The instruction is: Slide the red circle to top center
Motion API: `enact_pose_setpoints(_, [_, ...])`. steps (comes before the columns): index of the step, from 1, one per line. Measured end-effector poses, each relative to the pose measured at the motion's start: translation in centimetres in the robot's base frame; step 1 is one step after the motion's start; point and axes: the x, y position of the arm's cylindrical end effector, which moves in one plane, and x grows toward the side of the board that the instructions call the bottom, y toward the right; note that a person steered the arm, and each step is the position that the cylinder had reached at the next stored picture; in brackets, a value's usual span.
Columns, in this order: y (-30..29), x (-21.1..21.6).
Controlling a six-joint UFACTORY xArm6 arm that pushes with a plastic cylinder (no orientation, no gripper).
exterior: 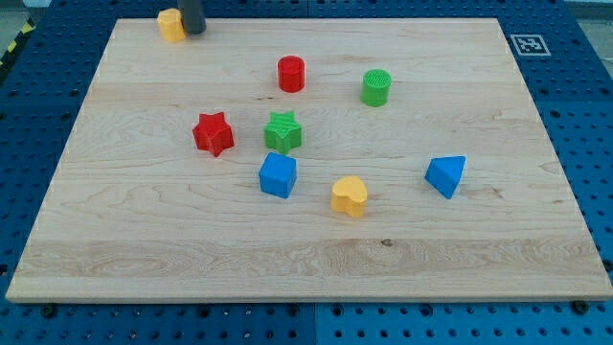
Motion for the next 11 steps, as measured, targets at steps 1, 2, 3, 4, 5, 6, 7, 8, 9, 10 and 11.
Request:
enact_pose_setpoints(1, [0.1, -0.5])
enact_pose_setpoints(2, [7.2, -0.5])
enact_pose_setpoints(3, [12.2, -0.5])
enact_pose_setpoints(4, [12.2, -0.3])
enact_pose_setpoints(5, [11.6, 1.7])
enact_pose_setpoints(6, [10.7, 2.2])
enact_pose_setpoints(7, [8.5, 7.4])
enact_pose_setpoints(8, [8.9, 13.4])
enact_pose_setpoints(9, [15.6, 12.5])
enact_pose_setpoints(10, [17.5, 10.1])
enact_pose_setpoints(11, [18.3, 10.9])
